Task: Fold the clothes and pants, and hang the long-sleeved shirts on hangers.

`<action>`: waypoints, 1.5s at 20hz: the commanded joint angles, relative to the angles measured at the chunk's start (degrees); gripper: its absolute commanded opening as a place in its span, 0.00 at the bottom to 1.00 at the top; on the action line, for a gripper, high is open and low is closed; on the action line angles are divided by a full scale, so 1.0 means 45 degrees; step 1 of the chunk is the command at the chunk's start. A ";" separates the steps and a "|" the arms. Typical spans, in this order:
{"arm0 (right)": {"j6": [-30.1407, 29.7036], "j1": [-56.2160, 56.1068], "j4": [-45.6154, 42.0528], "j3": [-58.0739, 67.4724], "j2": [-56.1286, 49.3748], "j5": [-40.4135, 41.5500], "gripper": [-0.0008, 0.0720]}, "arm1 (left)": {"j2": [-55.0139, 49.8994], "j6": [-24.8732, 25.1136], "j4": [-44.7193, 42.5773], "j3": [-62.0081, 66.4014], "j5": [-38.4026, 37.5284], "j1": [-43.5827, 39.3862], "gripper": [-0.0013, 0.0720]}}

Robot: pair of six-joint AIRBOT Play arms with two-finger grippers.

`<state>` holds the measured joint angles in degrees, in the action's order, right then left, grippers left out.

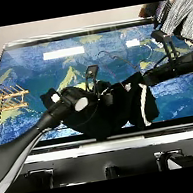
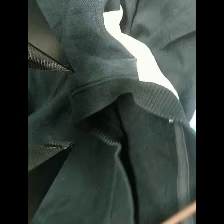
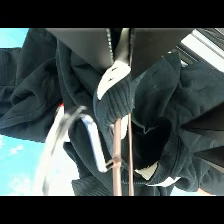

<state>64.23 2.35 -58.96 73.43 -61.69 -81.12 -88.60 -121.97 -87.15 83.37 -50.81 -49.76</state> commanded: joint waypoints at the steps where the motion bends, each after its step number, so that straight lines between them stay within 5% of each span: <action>1: 0.0024 -0.0010 0.0000 0.0000 -0.0005 -0.0078 0.09 | -0.1355 -0.1812 -0.1972 0.1710 -0.1355 -0.0495 0.69; 9: 0.0024 -0.0010 0.0000 0.0000 -0.0005 -0.0097 0.09 | -0.3274 -0.2064 -0.2118 0.3453 -0.3551 -0.0413 0.69; 10: 0.0024 -0.0010 0.0000 0.0000 -0.0005 -0.0121 0.09 | -0.3313 -0.2064 -0.2103 0.3453 -0.3560 -0.0369 0.60; 11: 0.0024 -0.0010 0.0000 0.0000 -0.0005 -0.0155 0.09 | -0.3308 -0.2055 -0.2093 0.3458 -0.3560 -0.0301 0.41; 12: 0.0024 -0.0010 0.0000 0.0000 -0.0005 -0.0214 0.09 | -0.3288 -0.2006 -0.2059 0.3468 -0.3565 -0.0209 0.08; 13: 0.0024 -0.0010 0.0000 0.0000 -0.0005 -0.0296 0.09 | -0.3269 -0.1953 -0.2040 0.3487 -0.3585 -0.0112 0.06; 22: -0.0131 -0.0015 -0.0049 0.0005 0.0262 -0.1919 0.09 | -0.3065 0.1991 0.1899 0.5299 -0.5090 0.2540 0.06; 30: -0.0476 -0.0015 -0.0053 0.0000 0.1020 -0.3220 0.09 | -0.3041 0.3123 0.2429 0.5566 -0.5003 0.3657 0.06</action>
<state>62.67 2.33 -59.13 73.43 -58.08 -93.06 -102.30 -110.56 -78.00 108.09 -73.45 -34.98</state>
